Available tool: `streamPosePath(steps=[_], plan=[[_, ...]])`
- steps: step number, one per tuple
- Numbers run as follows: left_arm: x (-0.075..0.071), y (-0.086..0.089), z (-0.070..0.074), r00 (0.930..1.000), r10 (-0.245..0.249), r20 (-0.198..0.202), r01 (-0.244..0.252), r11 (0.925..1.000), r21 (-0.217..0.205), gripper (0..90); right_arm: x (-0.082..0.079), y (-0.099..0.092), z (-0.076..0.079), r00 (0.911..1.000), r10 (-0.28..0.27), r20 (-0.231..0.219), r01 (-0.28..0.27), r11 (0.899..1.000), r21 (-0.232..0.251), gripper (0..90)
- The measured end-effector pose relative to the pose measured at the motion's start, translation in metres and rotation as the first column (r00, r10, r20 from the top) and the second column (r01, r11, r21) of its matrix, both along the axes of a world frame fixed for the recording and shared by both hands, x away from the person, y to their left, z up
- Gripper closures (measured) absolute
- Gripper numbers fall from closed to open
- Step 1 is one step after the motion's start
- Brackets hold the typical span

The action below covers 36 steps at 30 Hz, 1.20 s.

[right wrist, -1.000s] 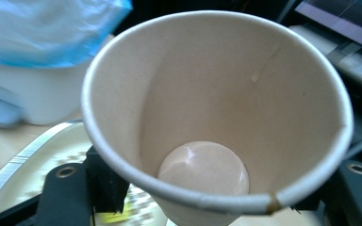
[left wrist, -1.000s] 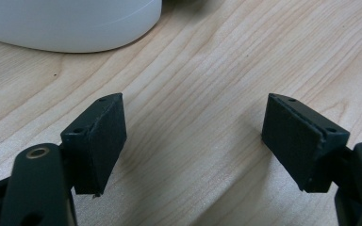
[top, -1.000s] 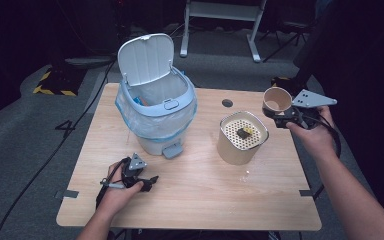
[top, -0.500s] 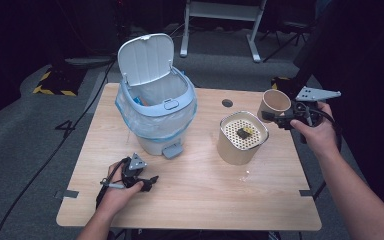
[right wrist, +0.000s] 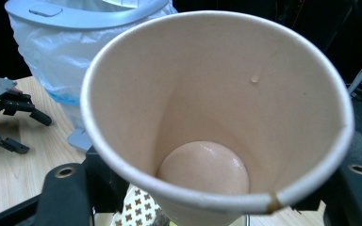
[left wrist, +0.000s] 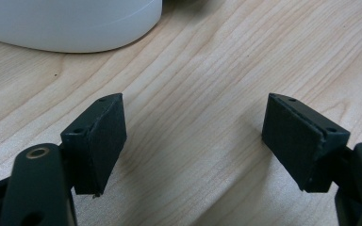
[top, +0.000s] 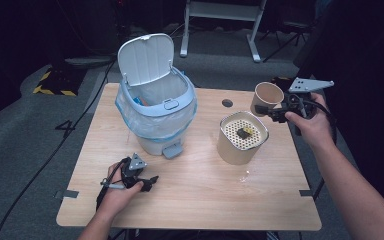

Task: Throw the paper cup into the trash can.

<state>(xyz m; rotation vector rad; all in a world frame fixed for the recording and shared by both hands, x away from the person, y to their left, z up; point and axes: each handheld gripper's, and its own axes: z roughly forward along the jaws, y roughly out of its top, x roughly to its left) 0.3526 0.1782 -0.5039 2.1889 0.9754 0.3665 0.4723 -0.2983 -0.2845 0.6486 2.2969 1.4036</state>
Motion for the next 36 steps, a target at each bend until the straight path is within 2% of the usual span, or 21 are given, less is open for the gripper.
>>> streamPosePath(steps=[8,10,14,19,27,36], plan=[[0.000,0.000,0.000,1.0000,0.001,0.000,-0.001,1.0000,0.002,22.7,0.007,0.016,0.013,0.9997,0.019,0.017,-0.019,1.000,0.010,31.1],[0.000,0.000,0.000,1.0000,0.001,-0.002,-0.001,1.0000,-0.001,22.7,0.007,0.021,0.017,0.9997,0.013,0.022,-0.013,1.000,0.000,31.1],[0.000,0.000,0.000,1.0000,0.001,0.000,-0.001,1.0000,0.002,22.7,0.008,0.035,0.024,0.9992,0.036,0.019,-0.036,0.999,0.010,31.0],[0.000,0.000,0.000,1.0000,0.001,0.000,-0.001,1.0000,0.002,22.7,0.011,0.051,0.033,0.9970,0.071,0.030,-0.071,0.997,-0.002,31.0],[0.000,-0.001,0.000,1.0000,0.008,0.000,-0.008,1.0000,0.003,22.7,0.021,0.078,0.044,0.9917,0.122,0.039,-0.123,0.992,0.017,30.8],[0.002,-0.001,0.000,0.9999,0.012,0.001,-0.012,0.9999,0.000,22.6,0.030,0.112,0.047,0.9866,0.161,0.026,-0.162,0.986,0.044,30.6]])
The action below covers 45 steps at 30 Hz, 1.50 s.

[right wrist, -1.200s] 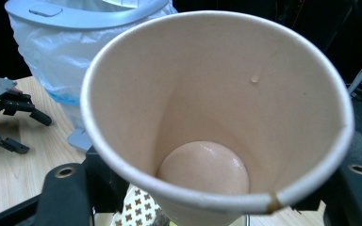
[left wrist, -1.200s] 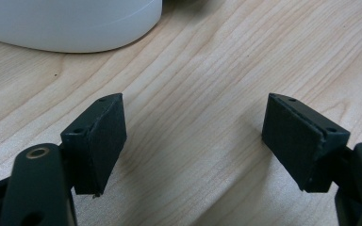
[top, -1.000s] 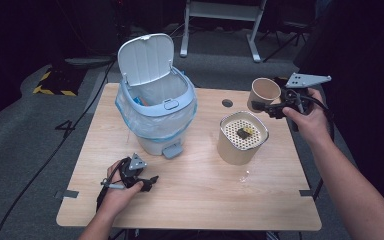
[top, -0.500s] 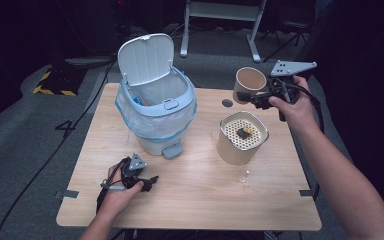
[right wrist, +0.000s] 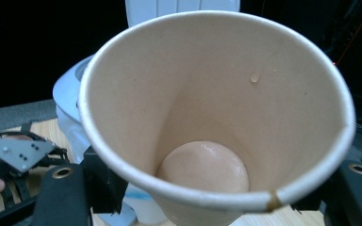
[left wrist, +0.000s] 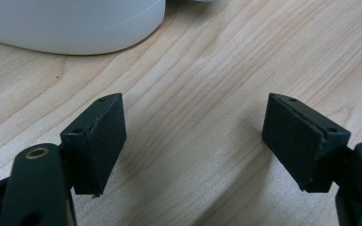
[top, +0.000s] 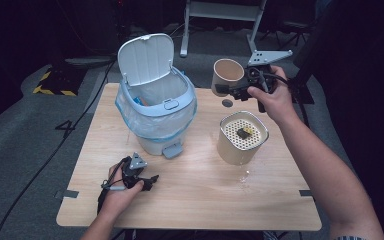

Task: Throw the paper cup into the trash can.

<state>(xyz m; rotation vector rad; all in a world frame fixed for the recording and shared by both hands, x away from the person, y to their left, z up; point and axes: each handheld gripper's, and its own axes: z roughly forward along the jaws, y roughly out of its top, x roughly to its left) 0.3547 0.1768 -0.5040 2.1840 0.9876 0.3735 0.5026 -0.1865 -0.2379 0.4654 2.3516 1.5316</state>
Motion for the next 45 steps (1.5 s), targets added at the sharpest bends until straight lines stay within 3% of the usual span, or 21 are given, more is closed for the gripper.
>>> streamPosePath(steps=[10,26,45], plan=[[0.002,-0.001,0.000,1.0000,-0.005,0.000,0.005,1.0000,0.001,22.5,0.014,0.037,0.002,0.9993,0.031,-0.020,-0.029,0.997,0.077,30.4],[0.002,-0.002,0.000,1.0000,-0.004,0.000,0.004,1.0000,-0.001,22.6,0.031,0.091,0.003,0.9975,0.064,-0.030,-0.062,0.996,0.071,30.1],[0.002,-0.002,0.000,1.0000,-0.004,0.001,0.004,1.0000,-0.001,22.6,0.051,0.122,-0.007,0.9953,0.039,-0.088,-0.034,0.998,0.061,30.0]])
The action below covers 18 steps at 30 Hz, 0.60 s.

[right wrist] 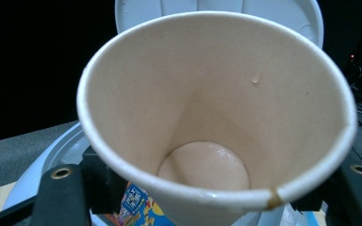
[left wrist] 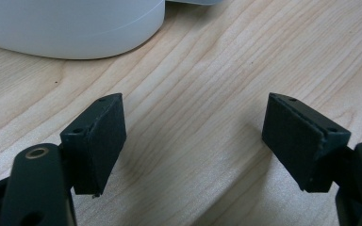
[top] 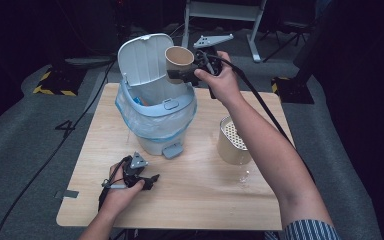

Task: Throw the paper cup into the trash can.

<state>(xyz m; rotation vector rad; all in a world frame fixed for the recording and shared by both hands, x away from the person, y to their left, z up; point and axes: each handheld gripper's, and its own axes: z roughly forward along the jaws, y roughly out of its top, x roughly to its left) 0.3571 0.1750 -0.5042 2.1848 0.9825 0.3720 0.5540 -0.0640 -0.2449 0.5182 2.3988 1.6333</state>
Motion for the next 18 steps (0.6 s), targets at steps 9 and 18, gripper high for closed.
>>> streamPosePath(steps=[9,18], plan=[[0.000,0.000,0.000,1.0000,0.000,0.000,0.000,1.0000,0.000,22.6,0.002,0.018,-0.007,0.9983,0.025,-0.052,-0.027,0.999,-0.032,30.0],[0.000,0.000,0.000,1.0000,0.002,0.000,-0.002,1.0000,-0.002,22.6,0.000,0.031,-0.009,0.9957,0.040,-0.084,-0.051,0.990,-0.129,29.6]])
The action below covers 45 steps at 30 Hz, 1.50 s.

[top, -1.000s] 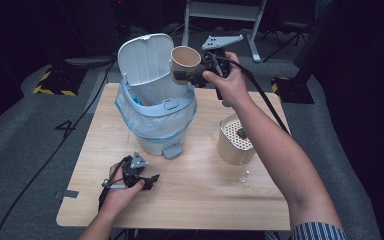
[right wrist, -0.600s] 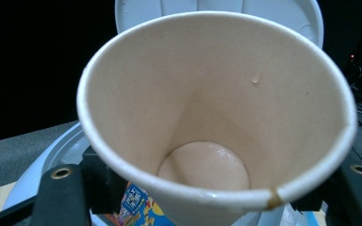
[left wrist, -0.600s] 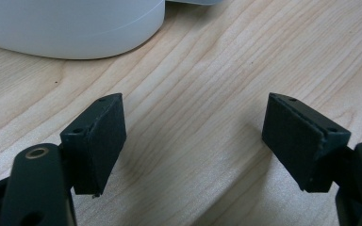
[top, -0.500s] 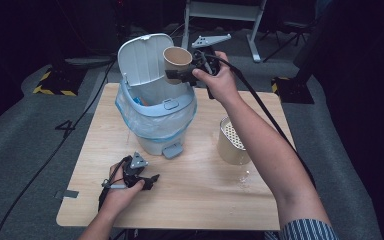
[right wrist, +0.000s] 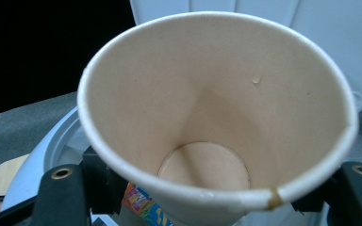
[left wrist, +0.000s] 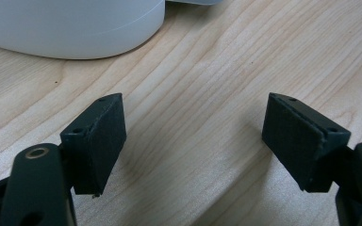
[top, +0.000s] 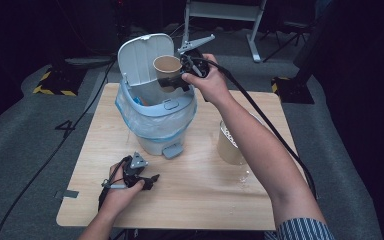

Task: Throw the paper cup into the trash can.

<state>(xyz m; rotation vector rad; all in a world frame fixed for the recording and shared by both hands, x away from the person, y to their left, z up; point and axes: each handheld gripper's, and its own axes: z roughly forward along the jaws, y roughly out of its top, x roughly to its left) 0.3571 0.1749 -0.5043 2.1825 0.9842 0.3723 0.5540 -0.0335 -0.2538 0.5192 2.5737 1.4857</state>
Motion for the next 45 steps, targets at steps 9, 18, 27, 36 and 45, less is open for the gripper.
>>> streamPosePath(steps=[9,18,27,36,45], plan=[[0.000,0.000,0.000,1.0000,0.000,0.000,0.000,1.0000,-0.001,22.6,0.001,0.002,-0.007,0.9999,0.007,-0.011,-0.007,1.000,-0.027,24.4],[0.000,0.000,0.000,1.0000,0.000,-0.001,0.000,1.0000,-0.001,22.6,-0.003,0.001,-0.003,0.9935,-0.018,0.112,0.017,1.000,0.010,15.9],[0.000,0.000,0.000,1.0000,-0.002,-0.001,0.002,1.0000,0.000,22.5,-0.013,-0.017,0.012,0.9892,0.002,0.147,-0.003,1.000,0.010,16.2],[0.002,0.001,0.001,0.9999,-0.010,-0.002,0.010,0.9999,0.005,22.5,-0.027,-0.052,0.026,0.9862,-0.027,0.163,0.026,1.000,0.005,17.6],[0.002,0.001,0.000,0.9999,-0.012,-0.004,0.012,0.9999,0.004,22.5,-0.038,-0.098,0.036,0.9823,-0.074,0.173,0.072,0.997,0.015,19.0]])
